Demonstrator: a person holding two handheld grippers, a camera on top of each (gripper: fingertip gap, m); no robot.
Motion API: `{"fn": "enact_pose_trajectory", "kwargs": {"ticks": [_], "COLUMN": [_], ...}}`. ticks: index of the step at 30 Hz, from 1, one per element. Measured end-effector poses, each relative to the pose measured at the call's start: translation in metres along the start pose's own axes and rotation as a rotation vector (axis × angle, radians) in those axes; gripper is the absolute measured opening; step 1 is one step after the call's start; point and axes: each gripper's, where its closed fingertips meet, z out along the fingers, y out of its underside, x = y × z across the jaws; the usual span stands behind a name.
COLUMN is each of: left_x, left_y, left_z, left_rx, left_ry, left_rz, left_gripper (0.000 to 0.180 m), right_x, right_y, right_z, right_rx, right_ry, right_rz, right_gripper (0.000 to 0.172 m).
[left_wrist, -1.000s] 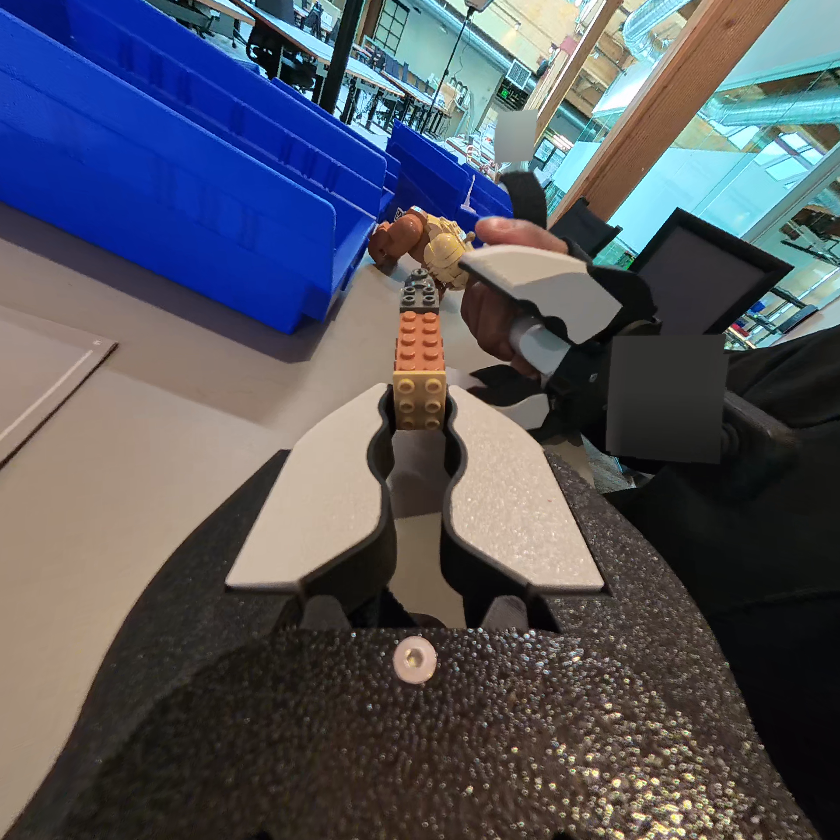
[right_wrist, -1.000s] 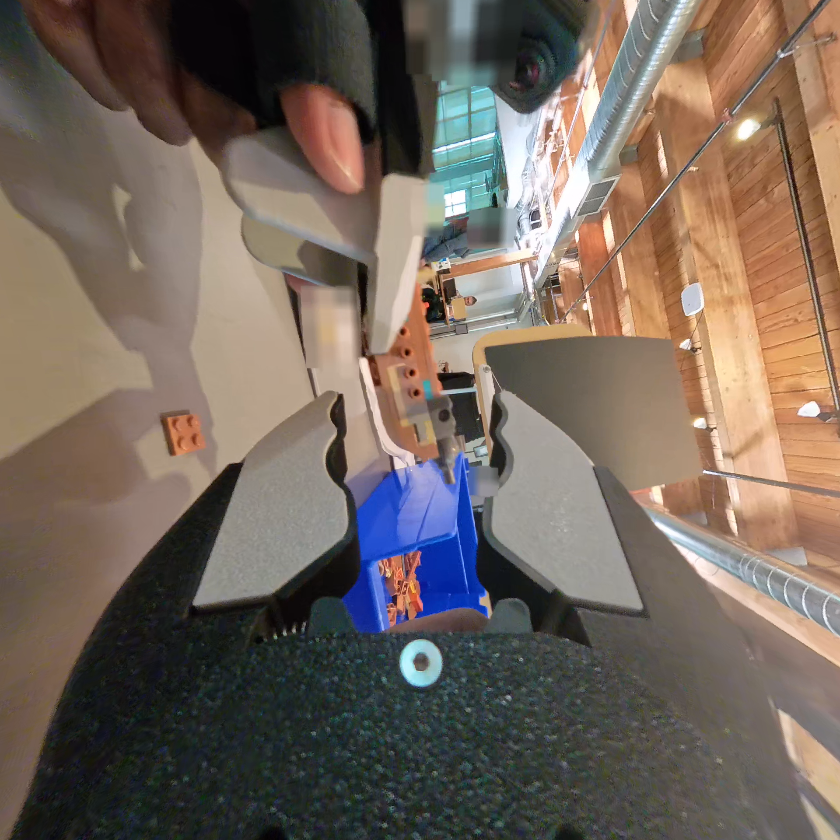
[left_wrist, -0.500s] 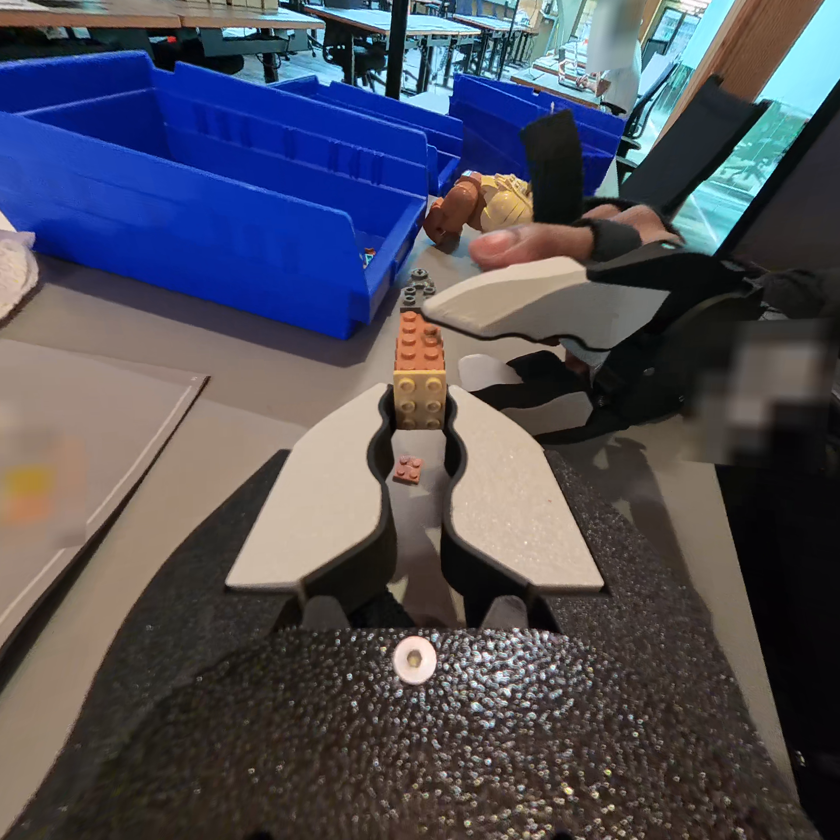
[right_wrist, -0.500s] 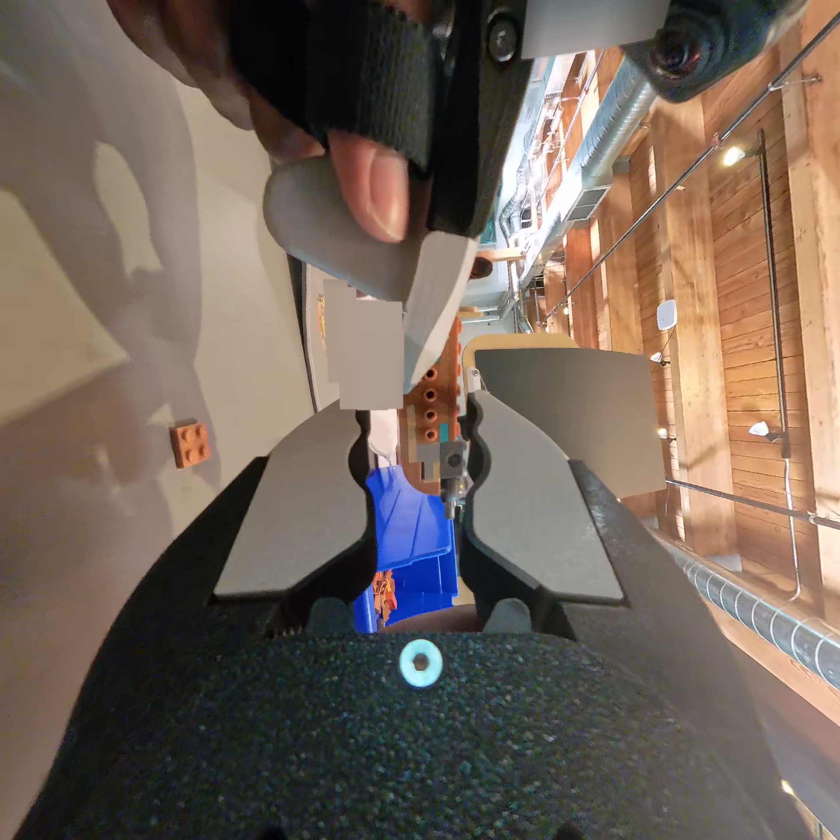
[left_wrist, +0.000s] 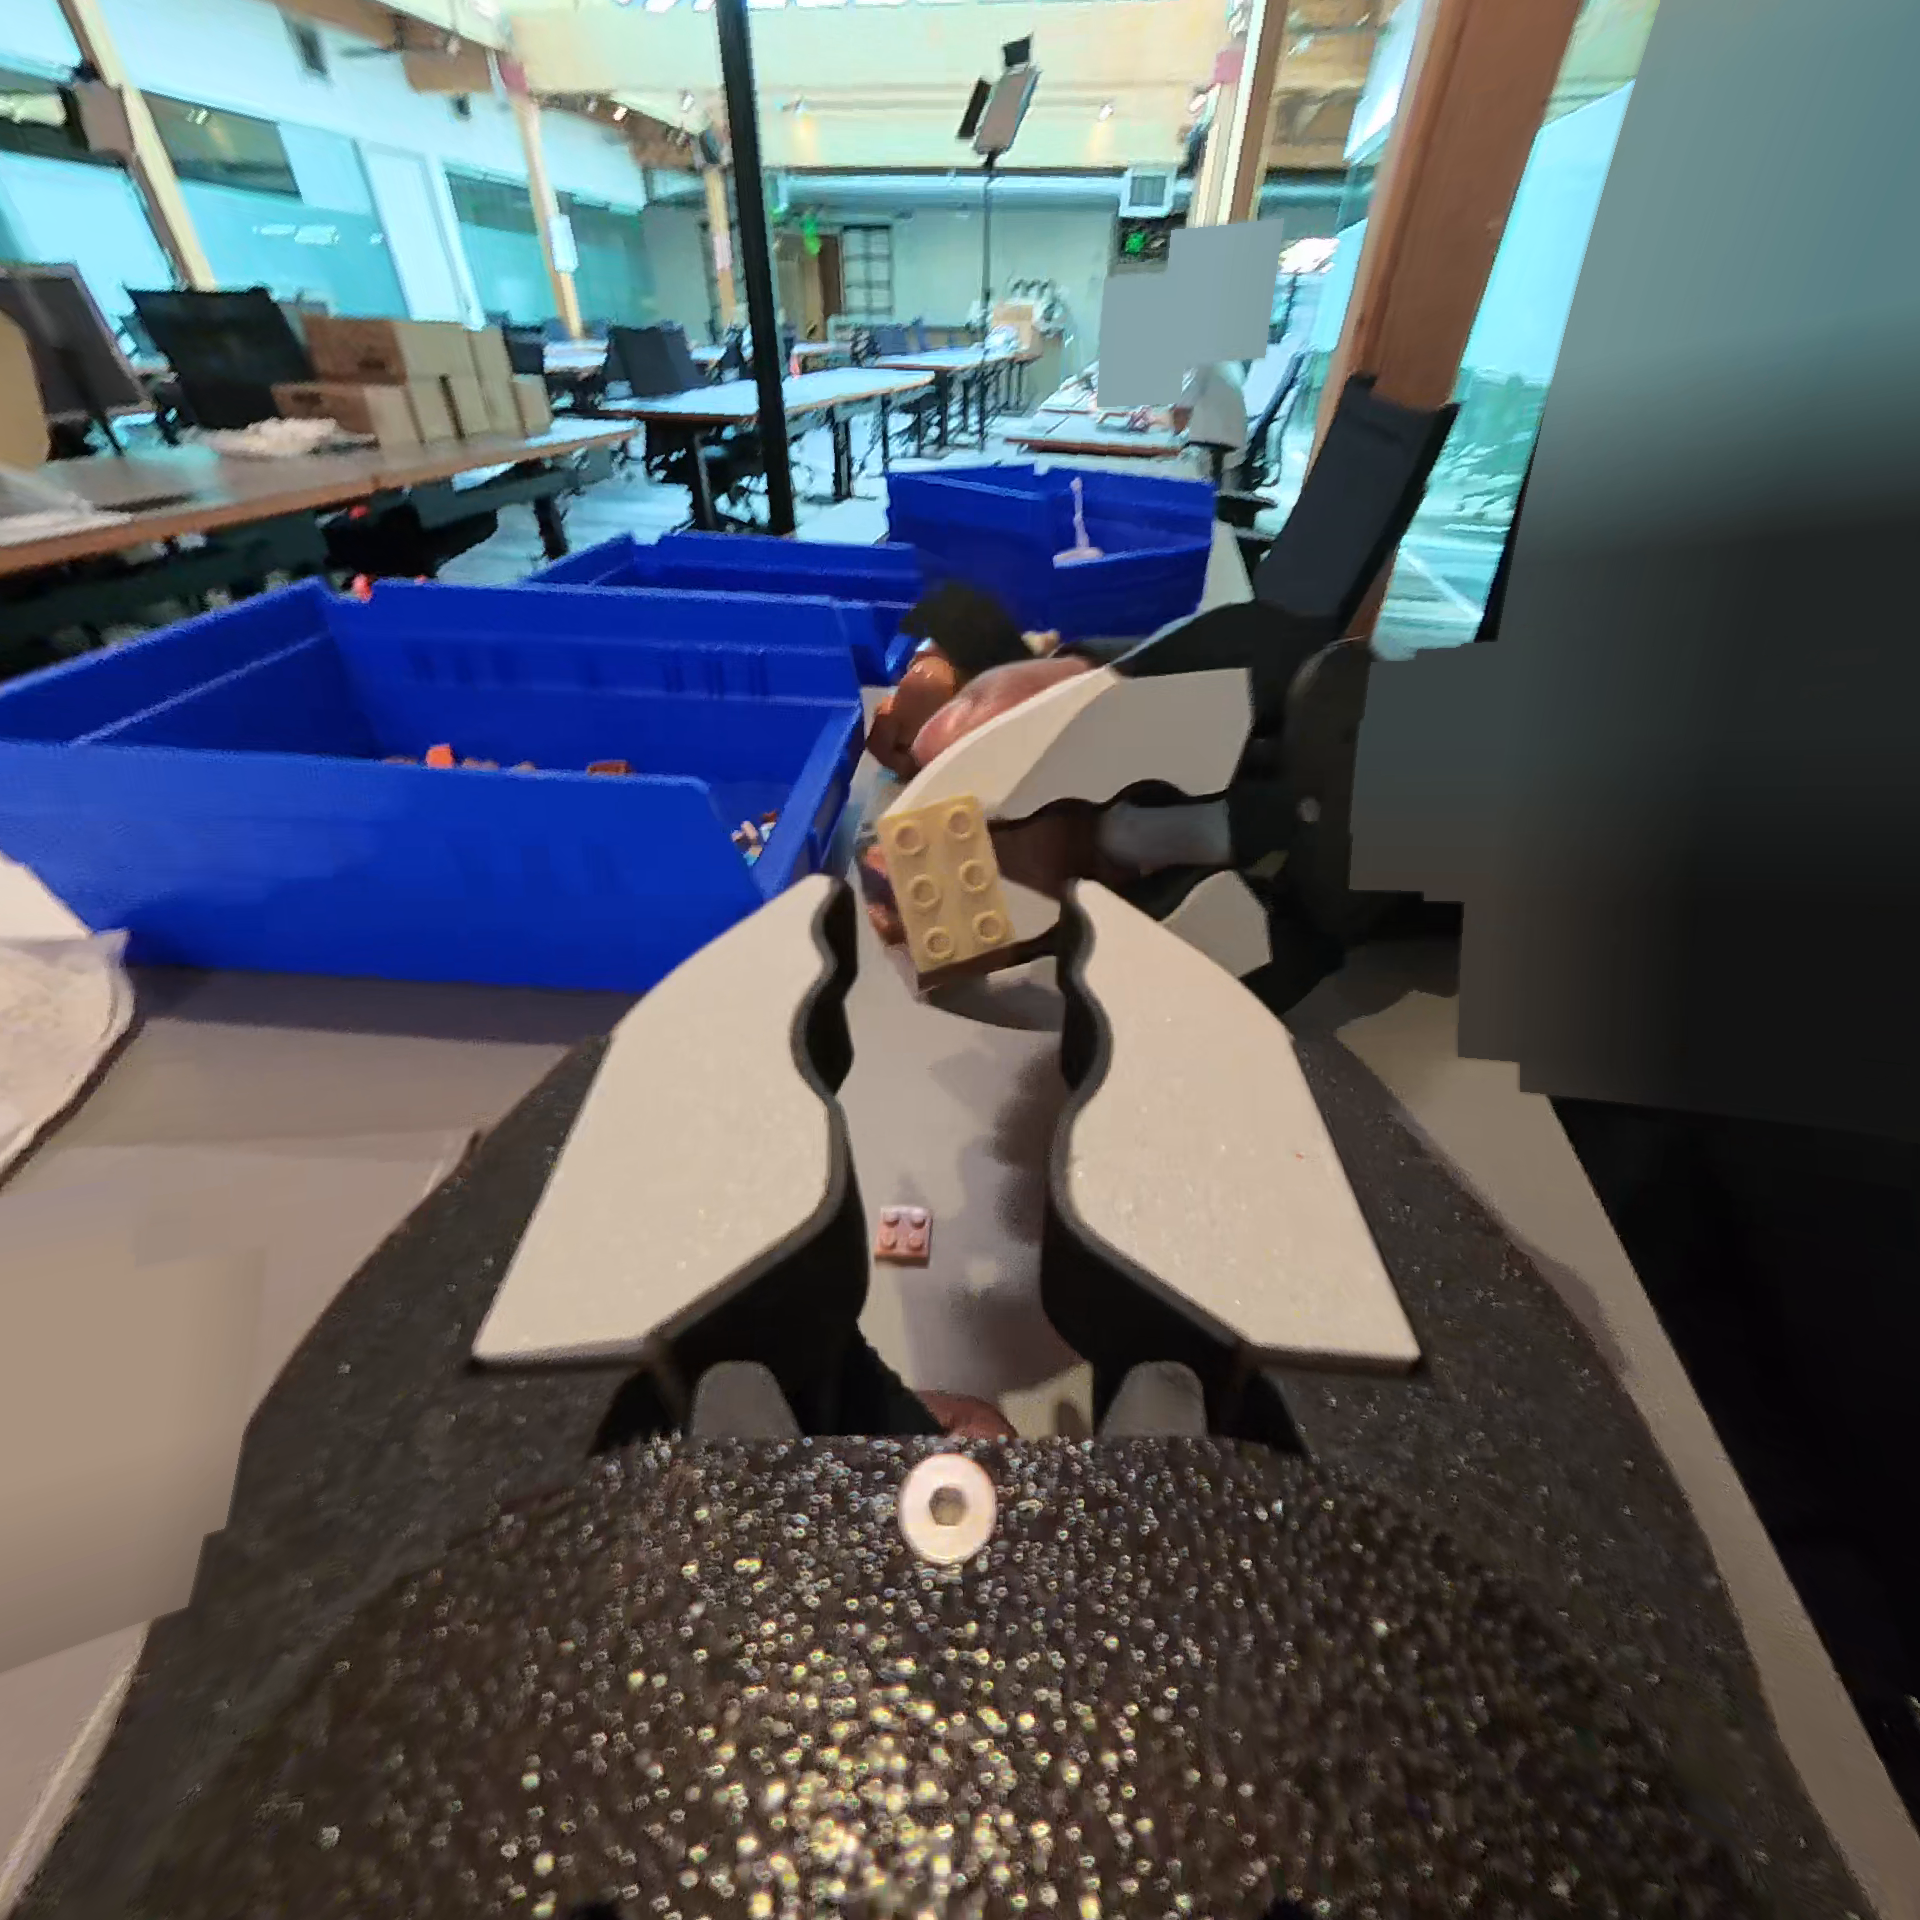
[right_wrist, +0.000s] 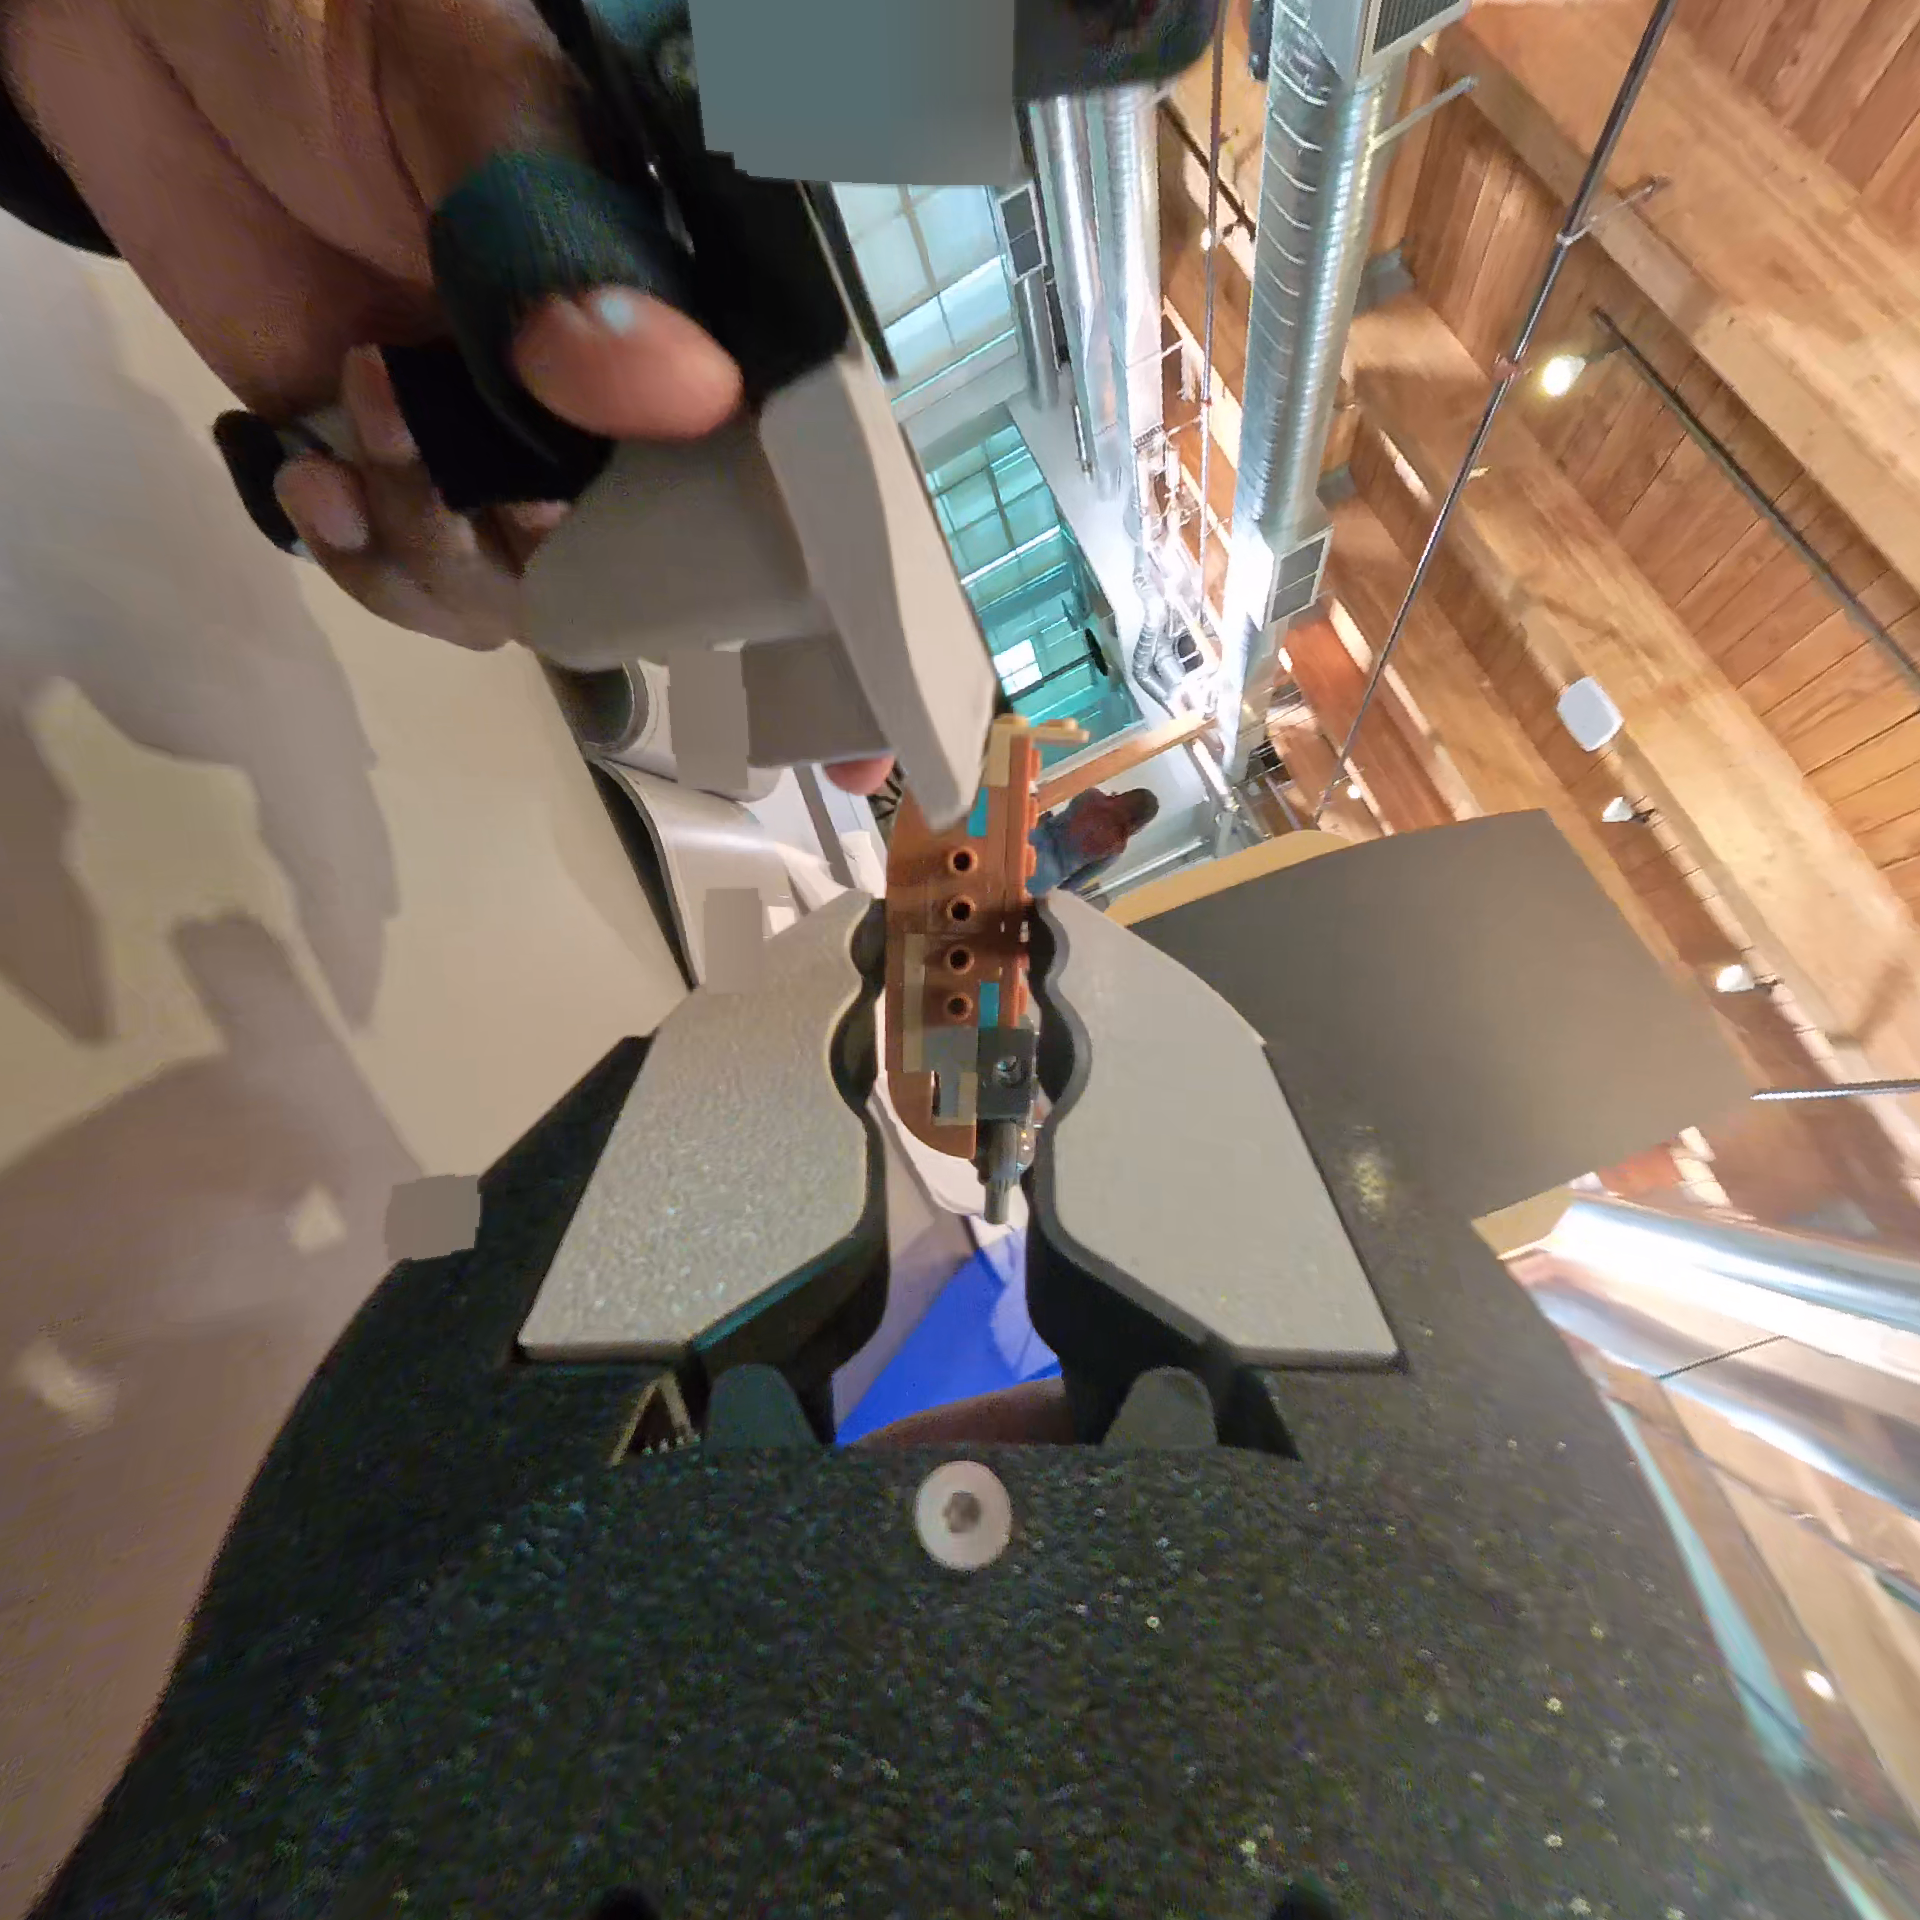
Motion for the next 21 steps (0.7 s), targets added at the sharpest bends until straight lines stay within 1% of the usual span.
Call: {"fn": "enact_pose_trajectory", "kwargs": {"ticks": [2, 6, 9, 11, 15, 17, 21], "left_x": [0.006, 0.016, 0.023, 0.023, 0.031, 0.038, 0.049], "left_y": [-0.009, -0.015, -0.02, -0.021, -0.021, -0.023, -0.022], "left_z": [-0.004, -0.012, -0.018, -0.019, -0.02, -0.02, -0.018], "left_rx": [0.033, 0.047, 0.078, 0.101, 0.151, 0.173, 0.172], "left_ry": [0.043, 0.105, 0.142, 0.143, 0.182, 0.21, 0.218], "left_rz": [0.029, 0.159, 0.234, 0.262, 0.252, 0.257, 0.302], "left_gripper": [0.041, 0.05, 0.054, 0.054, 0.045, 0.043, 0.038], "right_x": [0.001, -0.001, -0.004, -0.004, 0.002, 0.003, 0.004], "right_y": [0.002, -0.004, -0.017, -0.028, -0.048, -0.053, -0.062], "right_z": [0.0, -0.005, -0.012, -0.018, -0.031, -0.035, -0.041], "right_rx": [0.013, 0.101, 0.21, 0.298, 0.477, 0.533, 0.602], "right_ry": [-0.01, -0.068, -0.15, -0.223, -0.367, -0.408, -0.452], "right_rz": [0.044, 0.158, 0.294, 0.445, 0.741, 0.812, 0.867], "right_gripper": [0.026, 0.026, 0.026, 0.026, 0.026, 0.026, 0.026]}}
